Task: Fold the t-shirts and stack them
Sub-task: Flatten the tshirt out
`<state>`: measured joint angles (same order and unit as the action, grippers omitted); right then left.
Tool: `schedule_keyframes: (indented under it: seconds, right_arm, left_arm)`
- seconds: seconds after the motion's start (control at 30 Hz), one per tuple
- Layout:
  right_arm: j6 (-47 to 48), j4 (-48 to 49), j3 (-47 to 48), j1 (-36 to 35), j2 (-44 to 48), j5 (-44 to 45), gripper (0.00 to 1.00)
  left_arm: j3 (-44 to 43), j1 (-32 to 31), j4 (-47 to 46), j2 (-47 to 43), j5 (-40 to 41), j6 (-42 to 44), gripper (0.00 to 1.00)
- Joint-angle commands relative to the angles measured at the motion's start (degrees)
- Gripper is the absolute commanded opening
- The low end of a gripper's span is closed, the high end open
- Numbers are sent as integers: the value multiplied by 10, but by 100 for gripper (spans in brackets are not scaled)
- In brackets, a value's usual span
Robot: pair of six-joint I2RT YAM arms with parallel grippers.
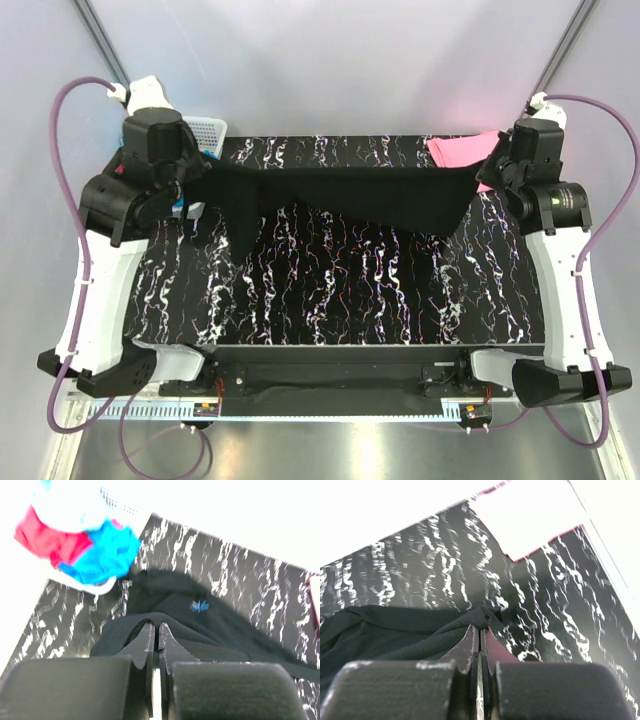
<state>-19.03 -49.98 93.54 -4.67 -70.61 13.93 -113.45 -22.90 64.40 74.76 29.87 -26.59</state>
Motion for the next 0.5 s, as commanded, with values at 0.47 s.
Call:
schedule_keyframes:
  seconds: [0.47]
  right_arm:
    - [112,-13,144,-47,126,-2,0]
  left_arm:
    - [-105,-23,-55,-151,21,148,0]
